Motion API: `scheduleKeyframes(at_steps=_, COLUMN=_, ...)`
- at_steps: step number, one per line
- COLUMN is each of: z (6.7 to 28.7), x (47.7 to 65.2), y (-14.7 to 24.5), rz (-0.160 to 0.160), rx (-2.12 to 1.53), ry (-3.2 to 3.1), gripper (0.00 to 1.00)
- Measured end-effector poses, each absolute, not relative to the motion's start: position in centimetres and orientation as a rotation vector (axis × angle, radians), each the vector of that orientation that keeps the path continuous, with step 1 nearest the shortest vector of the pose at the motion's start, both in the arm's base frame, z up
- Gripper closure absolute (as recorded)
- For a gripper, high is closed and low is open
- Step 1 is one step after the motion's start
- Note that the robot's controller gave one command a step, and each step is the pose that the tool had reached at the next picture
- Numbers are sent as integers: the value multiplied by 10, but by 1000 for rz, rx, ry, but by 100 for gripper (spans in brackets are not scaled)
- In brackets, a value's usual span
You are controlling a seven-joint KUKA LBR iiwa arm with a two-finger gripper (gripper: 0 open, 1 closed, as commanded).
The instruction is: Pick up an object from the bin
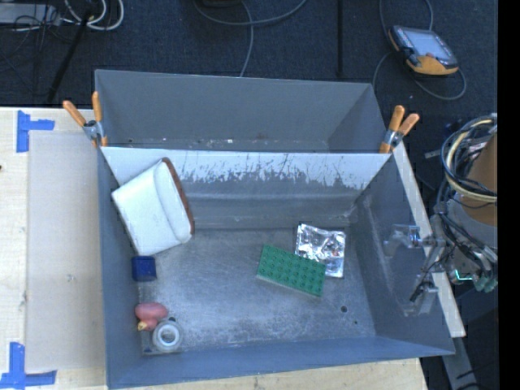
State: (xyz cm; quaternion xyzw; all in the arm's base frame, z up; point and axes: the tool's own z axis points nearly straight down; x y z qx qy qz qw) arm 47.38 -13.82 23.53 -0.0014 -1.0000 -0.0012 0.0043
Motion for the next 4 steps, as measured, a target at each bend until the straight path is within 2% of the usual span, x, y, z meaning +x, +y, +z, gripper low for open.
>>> scheduleKeyframes(at_steps=1, z=135, x=488, y=-79, rz=-6, rx=-65, ry=-3133, gripper=0)
scheduleKeyframes(at_steps=2, z=78, x=556, y=1, rz=-7, rx=-70, ry=-3142, gripper=0)
scheduleKeyframes(at_steps=3, z=82, x=556, y=-4, rz=-1, rx=-76, ry=-3144, gripper=100)
scheduleKeyframes(at_steps=4, z=222, x=524, y=16, rz=-1, rx=17, ry=-3149, gripper=100)
